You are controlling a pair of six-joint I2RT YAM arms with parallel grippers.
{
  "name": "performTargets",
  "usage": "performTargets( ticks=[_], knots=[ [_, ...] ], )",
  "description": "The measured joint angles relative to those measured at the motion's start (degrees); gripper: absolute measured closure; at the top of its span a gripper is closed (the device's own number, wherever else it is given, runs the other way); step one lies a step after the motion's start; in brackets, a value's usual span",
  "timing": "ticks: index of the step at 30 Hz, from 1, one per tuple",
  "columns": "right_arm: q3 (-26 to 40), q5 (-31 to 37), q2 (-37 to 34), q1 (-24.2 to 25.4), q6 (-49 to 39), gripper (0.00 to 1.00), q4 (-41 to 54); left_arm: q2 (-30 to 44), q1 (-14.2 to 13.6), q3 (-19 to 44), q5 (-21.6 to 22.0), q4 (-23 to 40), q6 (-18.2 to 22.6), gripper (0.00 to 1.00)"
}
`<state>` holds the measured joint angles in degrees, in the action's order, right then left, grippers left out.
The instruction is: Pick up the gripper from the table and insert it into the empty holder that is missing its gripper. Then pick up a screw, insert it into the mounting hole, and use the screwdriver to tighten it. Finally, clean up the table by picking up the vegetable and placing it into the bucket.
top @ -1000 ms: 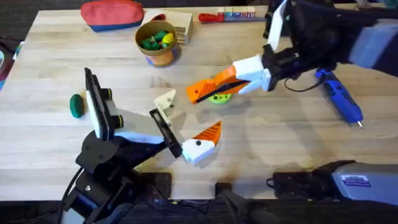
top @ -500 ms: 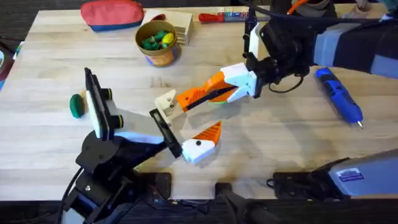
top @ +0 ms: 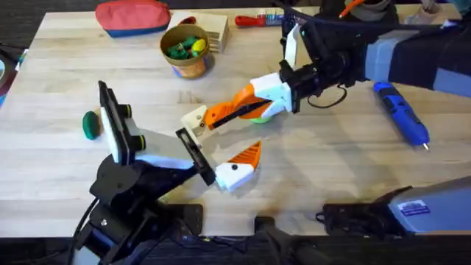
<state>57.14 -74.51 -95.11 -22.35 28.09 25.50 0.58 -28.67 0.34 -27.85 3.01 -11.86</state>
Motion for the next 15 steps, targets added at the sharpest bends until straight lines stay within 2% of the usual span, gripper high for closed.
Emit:
performTargets(
  ticks=[10, 11, 15],
  knots=[
    [0.0, 1.7, 0.0, -0.6, 5.8, 0.999, -3.8, 0.0, 0.0, 0.0, -0.3, 0.0, -0.2, 0.013],
    [0.0, 3.0, 0.0, -1.2, 9.3, 0.999, -6.4, 0.0, 0.0, 0.0, 0.4, 0.0, -0.2, 0.012],
    [0.0, 5.4, 0.0, -2.9, 13.8, 0.999, -10.2, 0.0, 0.1, 0.0, 1.3, 0.0, -0.5, 0.013]
  ],
)
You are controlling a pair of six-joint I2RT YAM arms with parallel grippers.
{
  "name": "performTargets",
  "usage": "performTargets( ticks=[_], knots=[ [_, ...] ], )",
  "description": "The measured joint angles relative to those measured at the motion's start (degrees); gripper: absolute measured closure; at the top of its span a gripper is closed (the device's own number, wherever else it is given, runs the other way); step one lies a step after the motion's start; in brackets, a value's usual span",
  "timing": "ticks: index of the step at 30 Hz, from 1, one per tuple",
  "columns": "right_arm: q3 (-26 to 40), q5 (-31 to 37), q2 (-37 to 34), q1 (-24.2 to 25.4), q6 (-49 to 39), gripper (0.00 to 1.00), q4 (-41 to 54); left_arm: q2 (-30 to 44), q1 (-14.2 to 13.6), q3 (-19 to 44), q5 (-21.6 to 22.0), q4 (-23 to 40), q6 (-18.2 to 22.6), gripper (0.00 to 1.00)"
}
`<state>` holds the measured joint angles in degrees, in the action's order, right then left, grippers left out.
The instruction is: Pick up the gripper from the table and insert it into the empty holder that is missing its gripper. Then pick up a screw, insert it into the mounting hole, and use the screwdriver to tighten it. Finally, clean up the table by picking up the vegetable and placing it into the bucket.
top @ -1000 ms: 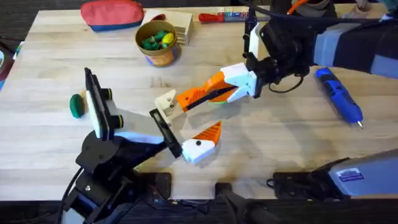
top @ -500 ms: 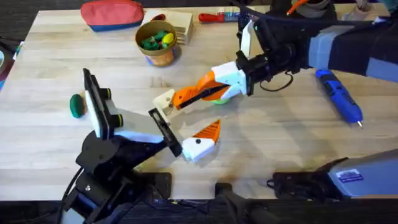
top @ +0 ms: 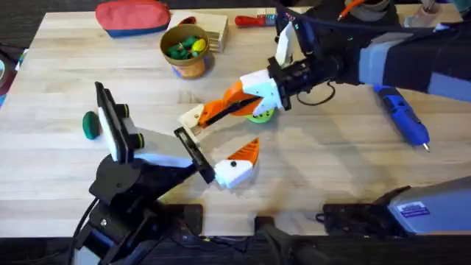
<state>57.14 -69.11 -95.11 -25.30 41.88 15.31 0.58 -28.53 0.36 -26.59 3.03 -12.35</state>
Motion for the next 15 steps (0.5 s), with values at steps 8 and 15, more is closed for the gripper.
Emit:
performTargets(
  ticks=[8, 15],
  knots=[
    [0.0, 5.7, 0.0, -5.1, 6.4, 0.999, -5.3, 0.0, 0.2, 0.0, 1.2, 0.1, -0.9, 0.013],
    [0.0, 8.5, 0.0, -6.3, 8.8, 0.999, -6.5, 0.1, 0.4, 0.0, 2.4, 0.2, -2.2, 0.012]
  ],
)
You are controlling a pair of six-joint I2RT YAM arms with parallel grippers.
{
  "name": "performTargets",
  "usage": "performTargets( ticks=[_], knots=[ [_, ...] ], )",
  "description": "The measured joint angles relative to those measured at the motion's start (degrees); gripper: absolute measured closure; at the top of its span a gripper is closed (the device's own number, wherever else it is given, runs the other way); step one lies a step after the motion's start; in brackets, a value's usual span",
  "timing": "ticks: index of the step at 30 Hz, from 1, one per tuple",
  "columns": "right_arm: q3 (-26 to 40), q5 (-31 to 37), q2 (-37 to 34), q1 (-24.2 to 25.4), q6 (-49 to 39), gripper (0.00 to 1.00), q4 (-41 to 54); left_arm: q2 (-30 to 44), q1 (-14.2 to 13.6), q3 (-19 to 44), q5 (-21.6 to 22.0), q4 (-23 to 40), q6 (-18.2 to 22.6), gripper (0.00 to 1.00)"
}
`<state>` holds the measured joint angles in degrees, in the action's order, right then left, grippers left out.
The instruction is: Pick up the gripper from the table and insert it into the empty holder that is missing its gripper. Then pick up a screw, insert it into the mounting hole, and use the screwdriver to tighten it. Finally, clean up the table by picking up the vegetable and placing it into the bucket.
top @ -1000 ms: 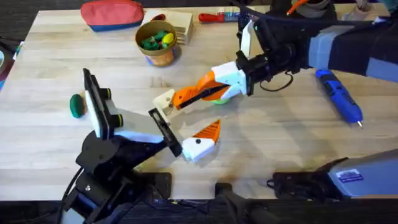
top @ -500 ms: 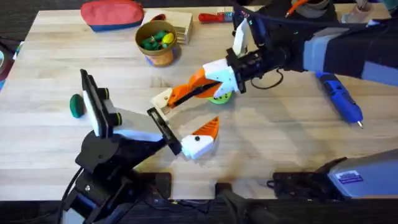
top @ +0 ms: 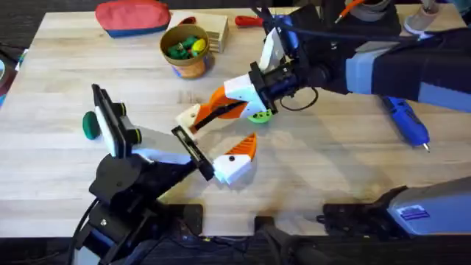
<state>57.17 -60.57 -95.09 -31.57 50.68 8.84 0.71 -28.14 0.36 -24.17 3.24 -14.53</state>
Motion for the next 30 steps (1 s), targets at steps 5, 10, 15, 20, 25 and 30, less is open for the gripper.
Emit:
performTargets(
  ticks=[5, 10, 15, 20, 25, 30],
  knots=[
    [0.0, 0.4, 0.0, -0.1, 0.3, 0.999, -0.1, 0.0, 0.0, 0.0, 0.1, 0.0, -0.5, 0.012],
    [0.0, 0.2, 0.0, -0.1, -1.0, 0.892, -0.6, 0.0, 0.0, 0.0, 0.2, 0.0, -0.4, 0.013],
    [0.0, -2.1, 0.0, -0.6, -3.6, 0.652, -1.2, 0.0, -0.6, 0.0, -1.5, -0.2, 0.9, 0.013],
    [0.0, -4.6, 0.0, 0.4, -6.1, 0.308, -1.2, 0.0, -0.6, 0.0, -1.9, -0.2, 1.4, 0.014],
    [0.0, -5.7, 0.0, 1.5, -8.8, 0.02, -1.2, 0.0, -0.6, 0.0, -2.0, -0.2, 1.7, 0.013],
    [0.0, -2.8, 0.0, 3.4, -14.3, 0.009, -1.1, 0.0, -0.6, 0.0, -2.1, -0.2, 1.7, 0.013]
  ],
)
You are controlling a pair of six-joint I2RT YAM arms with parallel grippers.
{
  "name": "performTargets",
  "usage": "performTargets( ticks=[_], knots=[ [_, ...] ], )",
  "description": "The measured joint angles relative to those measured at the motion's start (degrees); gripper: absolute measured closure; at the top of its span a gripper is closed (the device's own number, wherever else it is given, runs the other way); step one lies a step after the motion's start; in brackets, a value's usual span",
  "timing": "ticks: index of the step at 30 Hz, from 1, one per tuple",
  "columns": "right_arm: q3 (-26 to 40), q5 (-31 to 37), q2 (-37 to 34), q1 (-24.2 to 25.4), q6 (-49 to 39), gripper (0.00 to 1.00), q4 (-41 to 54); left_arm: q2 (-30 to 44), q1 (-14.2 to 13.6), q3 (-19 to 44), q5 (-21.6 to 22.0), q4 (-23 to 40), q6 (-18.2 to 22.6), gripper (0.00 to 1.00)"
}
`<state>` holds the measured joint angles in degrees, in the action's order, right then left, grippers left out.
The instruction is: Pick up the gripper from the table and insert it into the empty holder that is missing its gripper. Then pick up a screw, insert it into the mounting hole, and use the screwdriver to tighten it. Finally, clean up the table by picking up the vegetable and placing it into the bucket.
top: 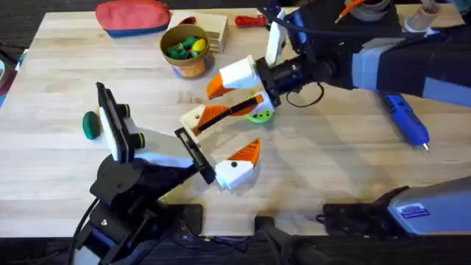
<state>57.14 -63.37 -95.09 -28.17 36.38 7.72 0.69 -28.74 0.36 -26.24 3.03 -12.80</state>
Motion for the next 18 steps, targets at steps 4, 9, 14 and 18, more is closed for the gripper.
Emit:
performTargets(
  ticks=[4, 9, 14, 18],
  knots=[
    [0.7, 5.3, 0.0, 3.8, -7.8, 0.009, 4.4, 0.0, 0.0, 0.0, -0.1, 0.0, 0.0, 0.013],
    [6.2, 16.9, 0.0, 9.0, -22.0, 0.008, 21.1, 0.0, 0.0, 0.0, -0.1, 0.0, 0.0, 0.013],
    [10.0, 36.5, 0.3, 7.7, -39.7, 0.008, 30.4, 0.0, 0.0, 0.0, -0.1, 0.0, 0.2, 0.013],
    [10.0, 47.4, 0.3, 2.1, -47.6, 0.176, 31.3, 0.0, 0.0, 0.0, -0.1, 0.0, 0.3, 0.013]
  ],
)
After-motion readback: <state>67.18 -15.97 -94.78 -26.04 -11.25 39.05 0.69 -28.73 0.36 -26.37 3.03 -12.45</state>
